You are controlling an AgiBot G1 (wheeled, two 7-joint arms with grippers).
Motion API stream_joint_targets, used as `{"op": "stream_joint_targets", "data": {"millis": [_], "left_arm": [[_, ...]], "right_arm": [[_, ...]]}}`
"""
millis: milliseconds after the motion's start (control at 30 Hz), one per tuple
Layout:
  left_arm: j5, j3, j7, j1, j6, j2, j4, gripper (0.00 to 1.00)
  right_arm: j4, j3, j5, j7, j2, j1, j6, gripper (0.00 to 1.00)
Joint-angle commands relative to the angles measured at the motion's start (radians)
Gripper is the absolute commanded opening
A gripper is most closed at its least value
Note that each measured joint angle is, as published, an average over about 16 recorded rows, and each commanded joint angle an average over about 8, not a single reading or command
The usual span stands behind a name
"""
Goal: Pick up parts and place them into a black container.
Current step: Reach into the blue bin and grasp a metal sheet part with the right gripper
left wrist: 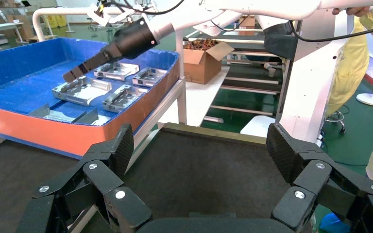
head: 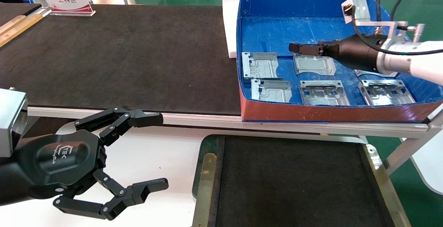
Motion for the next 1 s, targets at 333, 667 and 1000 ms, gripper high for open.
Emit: {"op": "stream_joint_targets", "data": {"millis": [333,667,1000], "left_arm": [[0.0,0.0,0.0,0.0,0.0,0.0,0.0,1.0],[0.0,0.0,0.0,0.0,0.0,0.0,0.0,1.0],[0.0,0.0,0.0,0.0,0.0,0.0,0.0,1.0]], "right_arm": [[-0.002,-0.062,-0.094,0.184,-0.059,0.009,0.098,1.0],[0.031,-0.106,-0.162,0.285,-0.086,-0.006,0.162,0.98],[0.076,-0.134,-0.207,0.341,-0.086,-0.024,0.189,0.0]]}}
